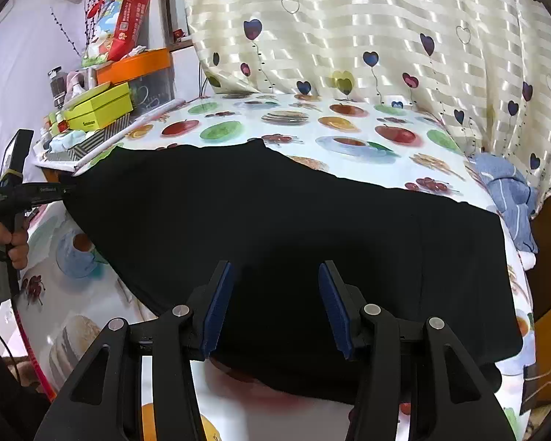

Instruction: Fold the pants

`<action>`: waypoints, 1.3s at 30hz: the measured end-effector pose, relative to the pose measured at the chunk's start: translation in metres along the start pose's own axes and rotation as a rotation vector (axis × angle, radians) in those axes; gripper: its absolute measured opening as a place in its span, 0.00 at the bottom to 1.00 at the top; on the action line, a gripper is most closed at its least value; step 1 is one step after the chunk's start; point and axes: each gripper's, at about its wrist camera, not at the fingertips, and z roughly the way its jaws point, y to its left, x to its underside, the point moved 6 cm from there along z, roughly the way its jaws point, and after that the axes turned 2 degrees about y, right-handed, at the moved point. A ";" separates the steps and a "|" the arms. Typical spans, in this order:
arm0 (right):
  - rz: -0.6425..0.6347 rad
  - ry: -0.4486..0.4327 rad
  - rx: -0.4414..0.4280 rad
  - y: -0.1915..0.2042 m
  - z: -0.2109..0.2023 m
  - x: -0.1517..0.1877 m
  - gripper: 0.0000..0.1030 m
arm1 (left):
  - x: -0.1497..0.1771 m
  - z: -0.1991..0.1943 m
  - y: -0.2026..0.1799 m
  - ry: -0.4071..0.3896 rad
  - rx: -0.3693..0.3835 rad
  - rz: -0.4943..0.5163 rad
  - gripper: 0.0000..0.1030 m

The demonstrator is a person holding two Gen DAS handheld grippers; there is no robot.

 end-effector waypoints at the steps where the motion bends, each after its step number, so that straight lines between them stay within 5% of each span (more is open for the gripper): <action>1: 0.004 0.000 -0.001 0.000 -0.001 0.001 0.48 | 0.000 0.000 -0.002 0.002 0.013 -0.006 0.09; 10: 0.020 -0.004 -0.006 -0.003 -0.003 0.003 0.48 | -0.017 -0.030 -0.016 -0.084 0.214 -0.039 0.08; 23: 0.032 -0.001 -0.001 -0.004 -0.004 0.003 0.48 | -0.016 -0.062 -0.128 -0.106 0.493 0.187 0.08; 28: 0.055 0.003 -0.001 -0.008 -0.004 0.005 0.48 | 0.011 -0.067 -0.177 -0.058 0.589 0.322 0.08; 37: 0.081 0.013 -0.005 -0.013 -0.003 0.009 0.48 | 0.077 -0.045 -0.224 0.153 0.663 0.578 0.10; 39: 0.080 0.012 -0.005 -0.013 -0.004 0.008 0.48 | 0.081 -0.046 -0.222 0.157 0.665 0.586 0.20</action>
